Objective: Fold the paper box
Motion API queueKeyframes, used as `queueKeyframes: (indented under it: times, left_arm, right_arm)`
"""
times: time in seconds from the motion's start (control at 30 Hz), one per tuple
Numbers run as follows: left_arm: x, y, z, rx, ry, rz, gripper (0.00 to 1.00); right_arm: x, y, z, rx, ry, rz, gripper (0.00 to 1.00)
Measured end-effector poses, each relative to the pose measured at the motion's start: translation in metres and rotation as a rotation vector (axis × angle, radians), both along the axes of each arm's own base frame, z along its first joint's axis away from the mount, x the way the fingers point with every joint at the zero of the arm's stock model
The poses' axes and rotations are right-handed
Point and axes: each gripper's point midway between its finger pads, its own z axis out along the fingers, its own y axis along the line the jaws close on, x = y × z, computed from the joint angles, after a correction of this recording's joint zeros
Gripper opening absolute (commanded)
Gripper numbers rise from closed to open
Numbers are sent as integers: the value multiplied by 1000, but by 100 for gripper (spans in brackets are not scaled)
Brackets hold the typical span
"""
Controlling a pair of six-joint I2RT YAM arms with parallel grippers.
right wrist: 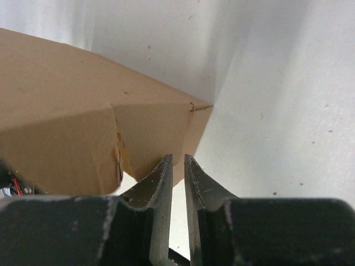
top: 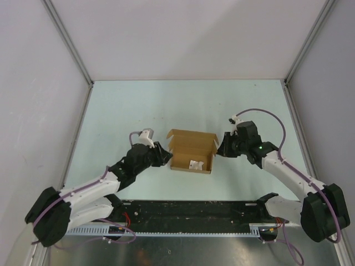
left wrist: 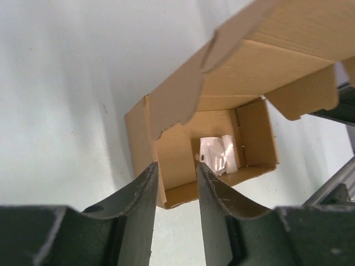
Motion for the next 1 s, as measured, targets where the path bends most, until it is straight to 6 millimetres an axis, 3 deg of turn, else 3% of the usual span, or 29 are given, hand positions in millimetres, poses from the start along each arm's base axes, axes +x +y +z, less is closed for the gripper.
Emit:
queueKeyframes:
  times: [0.2, 0.27, 0.4, 0.43, 0.47, 0.57, 0.67, 0.73, 0.87, 0.93, 1.0]
  left_arm:
    - [-8, 12, 42, -61, -108, 10, 42]
    - [-13, 19, 57, -76, -144, 18, 62]
    - [-17, 33, 92, -106, -222, 49, 80]
    - [-15, 36, 103, -112, -240, 64, 88]
    - [-13, 39, 112, -115, -253, 79, 91]
    - [8, 45, 144, -94, -258, 144, 94]
    - [46, 51, 177, -71, -249, 218, 95]
    - [76, 58, 188, -64, -228, 261, 95]
    - [127, 74, 176, -36, -130, 299, 95]
    - [146, 68, 163, -38, -64, 264, 93]
    - [153, 57, 146, -46, -1, 219, 92]
  right_arm:
    - [17, -29, 16, 17, -45, -128, 40]
    - [23, -43, 17, 12, -43, -191, 51]
    - [33, -68, 21, 35, -30, -339, 71]
    - [35, -72, 22, 44, -27, -368, 73]
    - [37, -74, 23, 55, -22, -392, 74]
    - [48, -78, 33, 80, 7, -448, 76]
    - [73, -74, 52, 110, 28, -469, 76]
    - [93, -68, 66, 152, 33, -473, 75]
    - [112, -54, 73, 232, 86, -460, 75]
    - [113, -49, 69, 252, 121, -456, 75]
    - [109, -44, 64, 264, 164, -452, 75]
